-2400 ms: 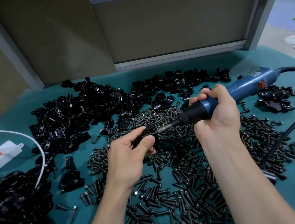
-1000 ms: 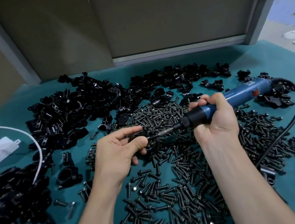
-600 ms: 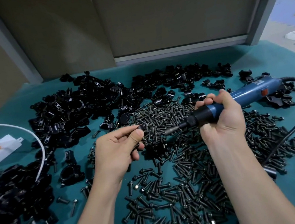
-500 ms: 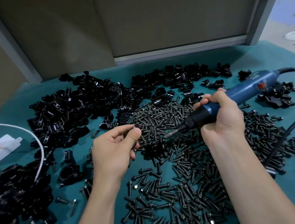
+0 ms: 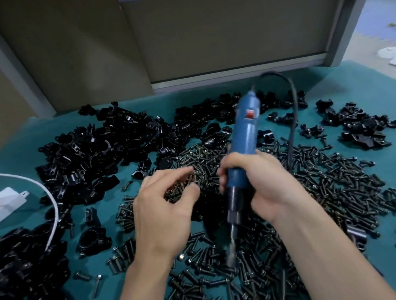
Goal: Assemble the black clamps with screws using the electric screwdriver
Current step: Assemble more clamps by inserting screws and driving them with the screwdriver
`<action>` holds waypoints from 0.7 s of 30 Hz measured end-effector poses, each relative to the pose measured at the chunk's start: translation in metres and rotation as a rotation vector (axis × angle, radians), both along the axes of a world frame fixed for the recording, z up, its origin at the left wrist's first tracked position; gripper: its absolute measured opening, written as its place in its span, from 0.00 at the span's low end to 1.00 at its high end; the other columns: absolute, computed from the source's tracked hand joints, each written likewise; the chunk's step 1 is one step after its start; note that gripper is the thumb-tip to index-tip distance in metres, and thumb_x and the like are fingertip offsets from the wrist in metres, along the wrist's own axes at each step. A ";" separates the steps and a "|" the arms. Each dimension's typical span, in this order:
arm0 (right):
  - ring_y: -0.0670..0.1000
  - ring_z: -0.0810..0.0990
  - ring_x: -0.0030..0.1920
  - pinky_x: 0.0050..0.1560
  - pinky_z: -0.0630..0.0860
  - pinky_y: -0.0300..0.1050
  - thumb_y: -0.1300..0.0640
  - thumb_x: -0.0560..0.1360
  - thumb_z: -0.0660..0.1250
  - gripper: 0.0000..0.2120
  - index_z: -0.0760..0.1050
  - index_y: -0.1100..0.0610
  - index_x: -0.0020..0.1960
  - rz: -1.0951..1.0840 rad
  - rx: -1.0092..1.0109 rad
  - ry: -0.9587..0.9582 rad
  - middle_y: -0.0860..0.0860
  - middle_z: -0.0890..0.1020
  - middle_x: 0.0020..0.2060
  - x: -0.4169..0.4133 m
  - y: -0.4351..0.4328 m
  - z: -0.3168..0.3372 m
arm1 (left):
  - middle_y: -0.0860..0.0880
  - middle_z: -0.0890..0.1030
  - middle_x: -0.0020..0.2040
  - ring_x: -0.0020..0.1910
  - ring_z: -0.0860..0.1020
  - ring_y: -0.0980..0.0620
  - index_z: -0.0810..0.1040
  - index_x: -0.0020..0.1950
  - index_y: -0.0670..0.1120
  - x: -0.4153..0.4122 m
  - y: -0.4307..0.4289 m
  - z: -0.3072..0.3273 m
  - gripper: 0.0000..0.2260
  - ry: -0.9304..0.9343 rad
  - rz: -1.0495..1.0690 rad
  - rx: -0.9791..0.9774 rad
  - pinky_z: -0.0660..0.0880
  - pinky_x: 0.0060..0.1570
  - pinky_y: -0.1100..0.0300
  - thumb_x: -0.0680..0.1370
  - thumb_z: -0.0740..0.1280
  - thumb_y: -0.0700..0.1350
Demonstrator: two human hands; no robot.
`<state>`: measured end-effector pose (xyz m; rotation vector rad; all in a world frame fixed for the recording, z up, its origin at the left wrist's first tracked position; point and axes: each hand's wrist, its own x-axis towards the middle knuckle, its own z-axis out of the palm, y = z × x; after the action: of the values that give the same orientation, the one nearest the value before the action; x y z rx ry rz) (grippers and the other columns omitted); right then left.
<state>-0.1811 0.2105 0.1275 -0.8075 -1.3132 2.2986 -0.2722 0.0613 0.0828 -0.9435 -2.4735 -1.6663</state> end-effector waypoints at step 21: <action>0.52 0.83 0.28 0.29 0.82 0.50 0.49 0.68 0.71 0.15 0.68 0.38 0.49 0.371 0.916 -0.411 0.49 0.82 0.39 0.012 -0.044 -0.020 | 0.48 0.87 0.59 0.59 0.84 0.50 0.82 0.66 0.54 0.002 0.023 0.021 0.12 -0.803 -0.084 0.431 0.80 0.60 0.51 0.86 0.62 0.46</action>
<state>-0.1690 0.1669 0.1072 -0.7400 -2.5720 1.4468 -0.2703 0.0846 0.1038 -0.3599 -2.2358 -2.8840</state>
